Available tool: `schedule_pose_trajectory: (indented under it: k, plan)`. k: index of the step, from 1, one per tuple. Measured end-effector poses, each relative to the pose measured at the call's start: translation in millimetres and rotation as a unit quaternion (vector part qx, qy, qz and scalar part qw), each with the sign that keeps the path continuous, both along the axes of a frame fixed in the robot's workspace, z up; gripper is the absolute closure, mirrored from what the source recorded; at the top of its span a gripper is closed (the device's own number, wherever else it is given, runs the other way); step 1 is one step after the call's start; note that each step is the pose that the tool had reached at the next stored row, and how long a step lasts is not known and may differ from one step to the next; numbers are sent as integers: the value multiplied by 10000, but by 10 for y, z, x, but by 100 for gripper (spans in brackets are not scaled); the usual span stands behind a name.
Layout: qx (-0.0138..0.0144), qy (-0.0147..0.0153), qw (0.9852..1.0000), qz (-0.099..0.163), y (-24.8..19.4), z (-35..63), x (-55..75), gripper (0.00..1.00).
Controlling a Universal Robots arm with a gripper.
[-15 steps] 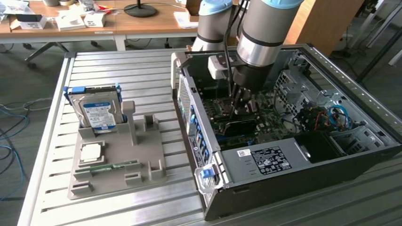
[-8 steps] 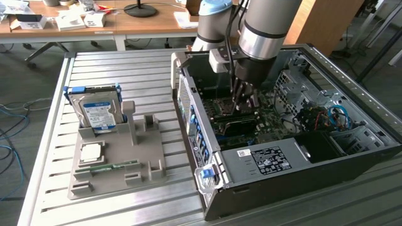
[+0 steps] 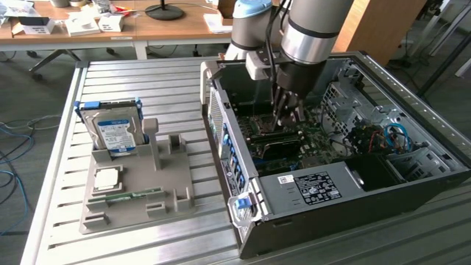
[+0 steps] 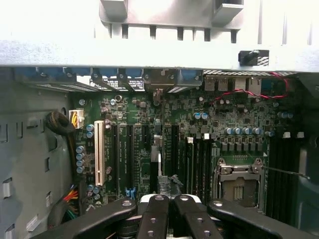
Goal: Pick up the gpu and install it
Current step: 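Press down on the gpu until it lock into place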
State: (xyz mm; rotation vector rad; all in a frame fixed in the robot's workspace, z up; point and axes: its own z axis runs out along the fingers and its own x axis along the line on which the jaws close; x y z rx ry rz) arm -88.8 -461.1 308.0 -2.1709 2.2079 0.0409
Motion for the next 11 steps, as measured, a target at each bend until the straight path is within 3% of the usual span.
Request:
schedule_pose_trajectory:
  k: [11]
  plan:
    - [0,0,10000,0,0,153,0,89]
